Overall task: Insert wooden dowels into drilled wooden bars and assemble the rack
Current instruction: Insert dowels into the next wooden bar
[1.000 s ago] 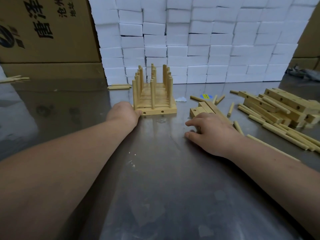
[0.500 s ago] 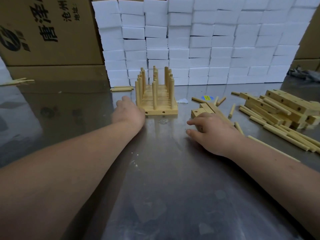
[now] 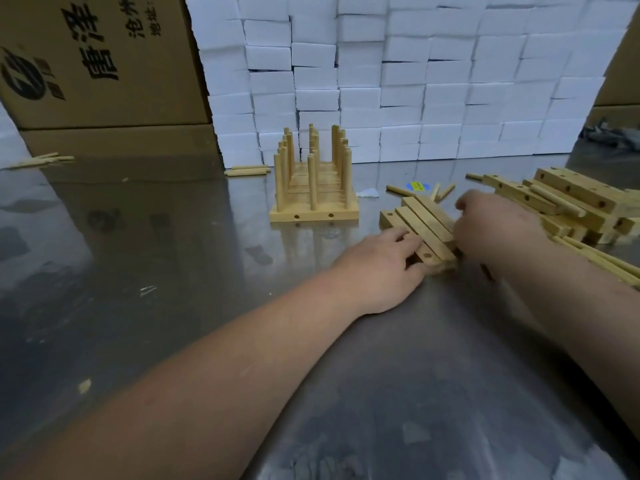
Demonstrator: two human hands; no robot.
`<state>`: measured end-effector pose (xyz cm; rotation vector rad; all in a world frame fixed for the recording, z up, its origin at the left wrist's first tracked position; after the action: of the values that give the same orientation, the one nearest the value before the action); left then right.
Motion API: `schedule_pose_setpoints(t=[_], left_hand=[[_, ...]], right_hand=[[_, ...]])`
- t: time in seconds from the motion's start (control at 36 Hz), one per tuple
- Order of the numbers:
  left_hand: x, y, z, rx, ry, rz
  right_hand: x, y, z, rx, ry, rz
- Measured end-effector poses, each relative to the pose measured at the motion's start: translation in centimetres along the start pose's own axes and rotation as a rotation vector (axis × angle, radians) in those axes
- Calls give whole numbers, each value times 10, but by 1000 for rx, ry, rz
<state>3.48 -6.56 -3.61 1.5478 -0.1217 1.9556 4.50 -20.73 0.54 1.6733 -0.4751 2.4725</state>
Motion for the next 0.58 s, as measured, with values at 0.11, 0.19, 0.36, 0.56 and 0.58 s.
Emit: schedule_pose_setpoints(t=[0.11,0.19,0.36,0.56,0.58], left_hand=[[5,-2,-3,70,63,-10],[10,-2,-6,119,100,9],[18,-7,-12,218,156,62],[21,-7,-12,344,189,157],[23,-7,-12,347,209,174]], right_hand=[[-4,12,6,-20,-144,-51],[-4,13,5,25,-163,-66],[-2,14,2,66,-159,-108],[5,14,3,8,-114,-107],[7,14,4,6,-88,-91]])
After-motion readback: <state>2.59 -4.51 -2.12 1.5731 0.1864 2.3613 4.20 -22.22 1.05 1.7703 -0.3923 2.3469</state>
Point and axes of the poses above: each hand's wrist, its own z-axis towards the middle knuckle, its own x-axis out of the back of the hand, y = z × x, the point moved 3 cm from there along z, towards the middle knuckle, and after that the axes turned 8 degrees about y, right-handed, at the moved point
